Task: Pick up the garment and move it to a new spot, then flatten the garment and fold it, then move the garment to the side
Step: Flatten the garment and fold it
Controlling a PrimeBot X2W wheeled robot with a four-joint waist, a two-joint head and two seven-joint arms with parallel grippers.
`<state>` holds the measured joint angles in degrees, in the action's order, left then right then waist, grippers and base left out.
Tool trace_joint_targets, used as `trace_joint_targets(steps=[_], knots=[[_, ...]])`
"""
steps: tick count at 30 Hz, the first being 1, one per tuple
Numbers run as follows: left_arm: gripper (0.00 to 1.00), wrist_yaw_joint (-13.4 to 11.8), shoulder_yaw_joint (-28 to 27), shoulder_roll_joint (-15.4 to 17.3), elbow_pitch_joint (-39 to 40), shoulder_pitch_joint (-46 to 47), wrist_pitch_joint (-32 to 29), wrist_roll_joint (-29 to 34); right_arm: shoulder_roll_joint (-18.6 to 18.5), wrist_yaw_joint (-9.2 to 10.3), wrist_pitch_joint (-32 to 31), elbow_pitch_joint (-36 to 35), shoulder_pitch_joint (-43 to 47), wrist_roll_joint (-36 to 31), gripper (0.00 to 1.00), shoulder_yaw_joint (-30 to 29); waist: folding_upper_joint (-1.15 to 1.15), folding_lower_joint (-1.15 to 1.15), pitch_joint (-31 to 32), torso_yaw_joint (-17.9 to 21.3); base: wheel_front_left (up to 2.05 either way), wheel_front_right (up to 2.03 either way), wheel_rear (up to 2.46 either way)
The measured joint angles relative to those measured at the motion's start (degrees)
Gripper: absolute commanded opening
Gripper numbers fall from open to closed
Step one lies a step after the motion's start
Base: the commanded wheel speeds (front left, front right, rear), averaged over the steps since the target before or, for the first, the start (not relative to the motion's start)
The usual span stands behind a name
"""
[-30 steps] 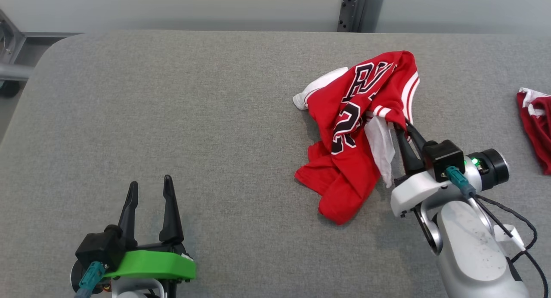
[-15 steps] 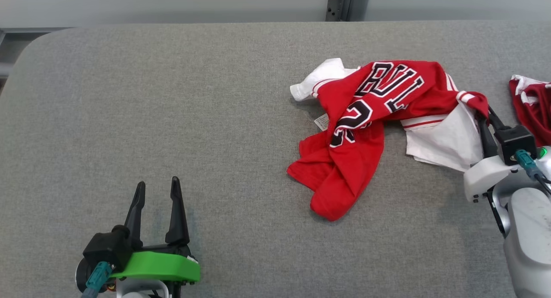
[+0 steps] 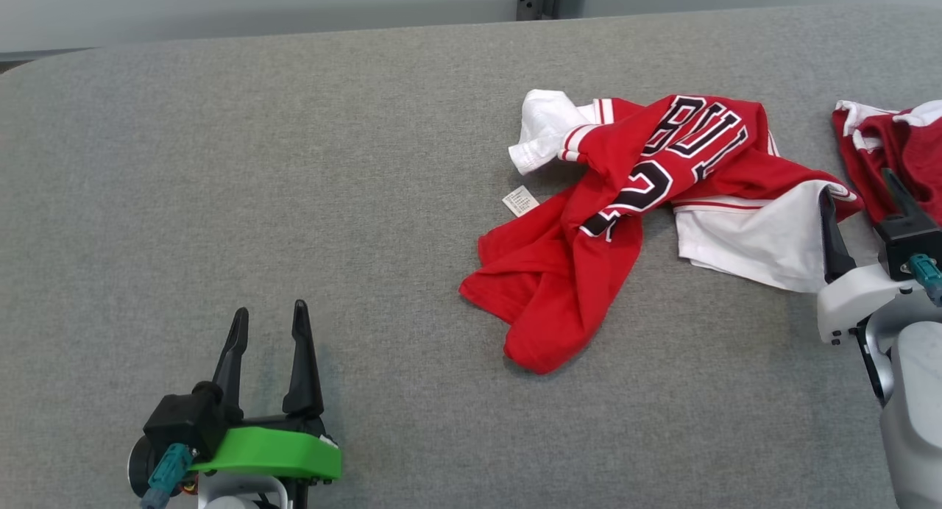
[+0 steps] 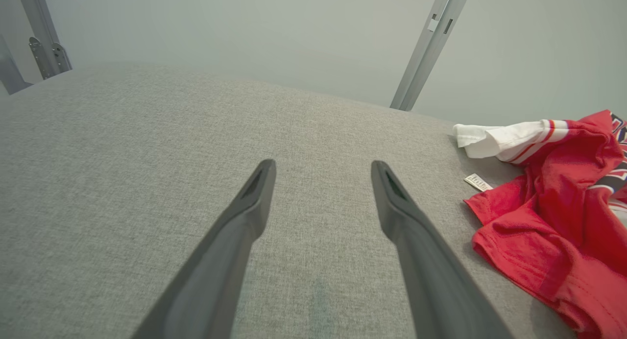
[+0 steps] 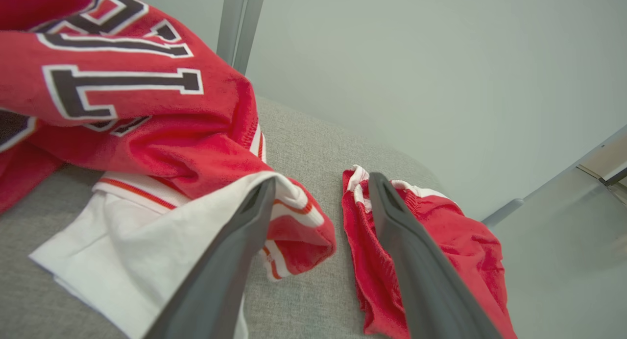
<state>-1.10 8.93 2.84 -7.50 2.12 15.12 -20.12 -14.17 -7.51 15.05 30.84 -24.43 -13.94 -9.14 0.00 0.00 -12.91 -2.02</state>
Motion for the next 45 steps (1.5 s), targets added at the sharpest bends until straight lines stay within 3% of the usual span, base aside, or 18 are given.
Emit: trace_joint_targets(steps=[4, 10, 15, 23, 31, 32, 33, 35, 45], knots=[[1.00, 0.12, -0.25, 0.00, -0.21, -0.04, 0.00, 0.02, 1.57, 0.00, 0.00, -4.55, 2.41, 2.50, 1.00, 0.16, 0.00, 0.00, 0.74, 1.53, 0.00, 0.00, 0.00], [1.00, 0.85, -0.03, 0.01, -1.52, 0.04, 0.00, 1.91, 6.98, 0.01, 0.01, -14.27, 6.04, 10.56, 1.00, 1.43, 0.00, 0.00, 1.93, 4.15, 0.00, 0.00, 0.00], [1.00, 4.21, 3.55, 0.15, -7.36, 4.47, 0.00, 5.39, 9.91, 0.01, 0.01, -19.95, 9.08, 13.04, 1.00, 5.39, 0.00, 0.00, 2.63, 6.85, 0.00, 0.00, 0.00], [1.00, 7.17, 10.55, 0.55, -18.55, 13.66, -3.57, 8.15, 11.15, 0.01, 0.01, -22.98, 10.94, 15.32, 1.00, 8.17, 0.00, 0.00, 1.81, 9.97, 0.00, 0.00, 0.00], [1.00, 7.42, 11.09, 1.44, -26.96, 18.52, -5.98, 8.06, 11.26, 0.01, 0.01, -23.59, 11.24, 17.36, 1.00, 8.65, 0.00, 0.00, -0.45, 12.32, 0.00, 0.00, 0.00], [0.86, 7.43, 11.05, 1.44, -27.68, 18.92, -5.94, 7.95, 11.25, 0.01, 0.01, -23.69, 11.24, 17.36, 1.00, 8.53, 0.00, 0.00, -0.69, 12.53, 0.00, 0.00, 0.00], [0.47, 7.47, 11.13, 1.44, -28.26, 19.28, -5.80, 7.90, 11.26, 0.01, 0.01, -23.75, 11.24, 17.29, 1.00, 8.39, 0.00, 0.00, -0.91, 12.71, 0.00, 0.00, 0.00], [0.00, 7.61, 11.88, 1.45, -29.33, 20.05, -5.57, 7.97, 11.25, 0.01, 0.01, -23.80, 11.23, 17.29, 1.00, 8.27, 0.00, 0.00, -1.28, 13.01, 0.00, 0.00, 0.00], [0.00, 7.24, 12.80, 2.01, -26.35, 21.44, -2.01, 7.11, 11.26, 0.01, 0.01, -24.40, 11.55, 17.40, 1.00, 6.28, 0.00, 0.00, -0.85, 11.38, 0.00, 0.00, 0.00]])
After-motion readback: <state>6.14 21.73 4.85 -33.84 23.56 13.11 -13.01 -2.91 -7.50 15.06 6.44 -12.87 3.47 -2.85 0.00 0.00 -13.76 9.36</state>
